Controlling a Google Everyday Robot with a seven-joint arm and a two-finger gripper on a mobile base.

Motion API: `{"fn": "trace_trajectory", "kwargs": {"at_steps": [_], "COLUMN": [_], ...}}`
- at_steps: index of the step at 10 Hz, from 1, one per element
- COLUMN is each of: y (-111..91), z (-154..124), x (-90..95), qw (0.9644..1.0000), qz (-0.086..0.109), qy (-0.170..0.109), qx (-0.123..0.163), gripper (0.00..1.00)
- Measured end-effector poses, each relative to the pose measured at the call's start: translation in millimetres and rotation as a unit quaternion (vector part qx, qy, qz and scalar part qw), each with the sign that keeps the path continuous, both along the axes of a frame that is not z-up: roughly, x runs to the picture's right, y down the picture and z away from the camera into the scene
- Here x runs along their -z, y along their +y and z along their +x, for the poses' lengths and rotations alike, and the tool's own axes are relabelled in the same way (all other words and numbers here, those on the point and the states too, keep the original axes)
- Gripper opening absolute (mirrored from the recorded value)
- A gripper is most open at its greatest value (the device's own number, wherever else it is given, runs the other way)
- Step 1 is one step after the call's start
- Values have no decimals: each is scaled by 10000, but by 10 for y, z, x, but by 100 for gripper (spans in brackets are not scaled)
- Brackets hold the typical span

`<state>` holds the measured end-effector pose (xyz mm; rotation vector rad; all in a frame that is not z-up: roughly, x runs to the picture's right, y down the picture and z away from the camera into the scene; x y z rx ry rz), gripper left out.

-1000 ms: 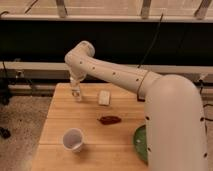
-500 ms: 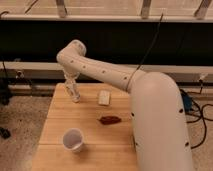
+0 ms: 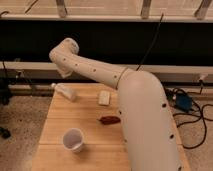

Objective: Knock the bottle over

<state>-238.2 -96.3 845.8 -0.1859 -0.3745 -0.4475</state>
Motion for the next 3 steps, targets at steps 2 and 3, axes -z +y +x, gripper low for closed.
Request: {"fn": "trace_trajectory", "kwargs": {"at_steps": [2, 3], "y": [-1, 65], "z": [19, 44], "x": [-51, -36], "qw": [10000, 10000], "qz": [-80, -79], "qy": [-36, 1], "qx": [-25, -8], "gripper": [0, 0]}}
